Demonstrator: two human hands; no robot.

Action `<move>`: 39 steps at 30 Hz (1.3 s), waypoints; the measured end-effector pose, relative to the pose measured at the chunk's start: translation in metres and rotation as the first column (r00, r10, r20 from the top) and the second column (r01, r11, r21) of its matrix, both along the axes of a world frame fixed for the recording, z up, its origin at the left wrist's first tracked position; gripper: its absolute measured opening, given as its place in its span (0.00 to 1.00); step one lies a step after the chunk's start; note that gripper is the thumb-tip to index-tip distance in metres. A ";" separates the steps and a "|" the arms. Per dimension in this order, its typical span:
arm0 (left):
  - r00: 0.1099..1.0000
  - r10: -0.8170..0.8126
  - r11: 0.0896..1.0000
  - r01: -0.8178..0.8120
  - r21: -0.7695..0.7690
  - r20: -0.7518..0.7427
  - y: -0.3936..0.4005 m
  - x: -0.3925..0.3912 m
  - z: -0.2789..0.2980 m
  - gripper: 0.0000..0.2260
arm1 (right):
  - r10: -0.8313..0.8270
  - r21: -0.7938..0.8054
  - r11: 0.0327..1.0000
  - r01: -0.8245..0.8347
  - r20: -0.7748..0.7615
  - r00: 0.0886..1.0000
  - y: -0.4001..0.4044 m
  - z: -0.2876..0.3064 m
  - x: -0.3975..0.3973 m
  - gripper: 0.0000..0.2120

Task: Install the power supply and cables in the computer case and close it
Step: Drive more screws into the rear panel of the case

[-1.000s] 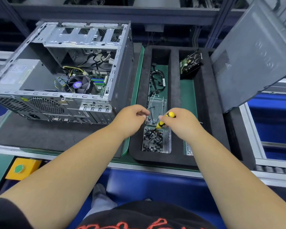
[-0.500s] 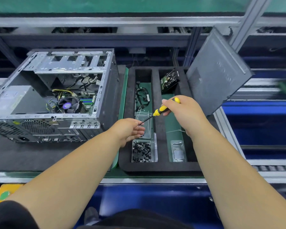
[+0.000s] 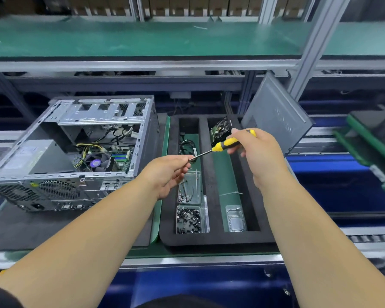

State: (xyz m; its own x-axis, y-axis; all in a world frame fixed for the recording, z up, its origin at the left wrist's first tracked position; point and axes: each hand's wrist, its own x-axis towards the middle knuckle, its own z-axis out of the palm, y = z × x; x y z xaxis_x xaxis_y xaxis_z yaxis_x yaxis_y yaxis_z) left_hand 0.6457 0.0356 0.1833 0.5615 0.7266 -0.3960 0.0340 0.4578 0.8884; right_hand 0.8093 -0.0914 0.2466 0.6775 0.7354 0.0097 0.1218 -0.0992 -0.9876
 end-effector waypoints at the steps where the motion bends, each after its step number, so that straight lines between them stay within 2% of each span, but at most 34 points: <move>1: 1.000 -0.011 0.999 0.011 0.037 0.005 0.000 -0.004 0.006 0.12 | -0.002 0.020 1.000 0.002 -0.005 1.000 0.001 0.004 -0.003 0.13; 3: 0.999 -0.041 0.991 0.039 0.129 0.015 0.002 -0.013 0.016 0.15 | 0.003 0.065 0.998 -0.001 -0.033 0.999 0.004 0.012 -0.009 0.13; 6: 0.997 -0.069 0.968 0.063 0.241 0.018 0.006 -0.025 0.030 0.12 | 0.002 0.104 0.995 0.005 -0.063 0.998 0.009 0.022 -0.021 0.14; 8: 0.999 -0.031 0.965 0.024 0.261 0.025 0.010 -0.034 0.037 0.08 | 0.016 0.134 0.991 -0.005 -0.080 0.997 0.013 0.027 -0.029 0.11; 10: 1.000 0.009 0.959 -0.017 0.282 0.029 0.014 -0.046 0.041 0.04 | 0.027 0.139 0.990 -0.017 -0.067 0.997 0.018 0.031 -0.037 0.13; 13: 0.999 -0.010 0.944 -0.001 0.331 0.032 0.019 -0.065 0.045 0.07 | 0.033 0.141 0.990 -0.025 -0.055 0.998 0.025 0.037 -0.052 0.13; 22: 0.978 -0.022 0.979 -0.020 0.201 0.206 0.048 -0.137 0.055 0.08 | 0.066 0.160 0.986 -0.056 -0.057 0.996 0.056 0.044 -0.123 0.16; 30: 0.978 -0.012 0.985 -0.025 0.170 0.209 0.077 -0.221 0.055 0.06 | 0.132 0.201 0.972 -0.124 -0.028 0.991 0.083 0.044 -0.208 0.09; 33: 0.973 0.004 0.988 -0.040 0.152 0.229 0.093 -0.250 0.056 0.05 | 0.142 0.124 0.983 -0.135 -0.049 0.989 0.092 0.040 -0.239 0.05; 39: 0.955 0.021 0.995 -0.048 0.082 0.295 0.117 -0.294 0.052 0.04 | 0.227 -0.061 0.973 -0.225 0.043 0.973 0.093 0.029 -0.296 0.03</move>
